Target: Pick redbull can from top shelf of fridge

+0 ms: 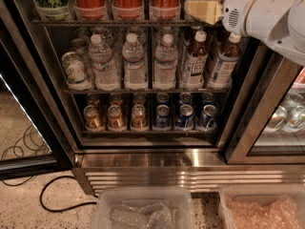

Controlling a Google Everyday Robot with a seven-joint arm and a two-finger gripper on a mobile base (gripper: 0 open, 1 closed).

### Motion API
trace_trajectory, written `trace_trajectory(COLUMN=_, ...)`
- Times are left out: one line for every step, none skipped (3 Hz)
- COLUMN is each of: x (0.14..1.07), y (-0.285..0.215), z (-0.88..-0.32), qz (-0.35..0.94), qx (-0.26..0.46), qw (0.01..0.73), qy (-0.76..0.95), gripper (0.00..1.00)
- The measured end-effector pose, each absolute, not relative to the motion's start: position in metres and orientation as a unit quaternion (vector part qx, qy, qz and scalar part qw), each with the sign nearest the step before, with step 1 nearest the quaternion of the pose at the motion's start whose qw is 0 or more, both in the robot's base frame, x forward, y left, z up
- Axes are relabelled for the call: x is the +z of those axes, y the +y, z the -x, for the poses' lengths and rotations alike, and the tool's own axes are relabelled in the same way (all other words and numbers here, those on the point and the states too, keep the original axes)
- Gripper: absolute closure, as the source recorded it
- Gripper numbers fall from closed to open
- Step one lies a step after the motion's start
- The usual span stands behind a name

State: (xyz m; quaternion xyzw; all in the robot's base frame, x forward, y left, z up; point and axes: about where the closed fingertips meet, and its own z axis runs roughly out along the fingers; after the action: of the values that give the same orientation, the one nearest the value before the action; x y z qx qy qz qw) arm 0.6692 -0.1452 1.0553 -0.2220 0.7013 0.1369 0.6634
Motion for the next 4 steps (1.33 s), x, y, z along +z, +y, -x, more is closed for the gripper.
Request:
trace_trajectory(x=1.0599, y=-0.1427, z=-0.6736, qz=0.208, qx=0.134, qw=0.676, qy=0.695, gripper=0.33)
trace_trajectory(x=1.0595, y=-0.1424, z=-0.6738, qz=0.207, qx=0.134, qw=0.676, qy=0.695, gripper=0.33)
trace_trajectory(x=1.0573, y=-0.1417, z=-0.674, qz=0.207, qx=0.133, qw=0.675, qy=0.696, gripper=0.52)
trace_trajectory(x=1.0547, y=-0.1413, z=-0.6741, qz=0.206, qx=0.133, qw=0.674, qy=0.697, gripper=0.76)
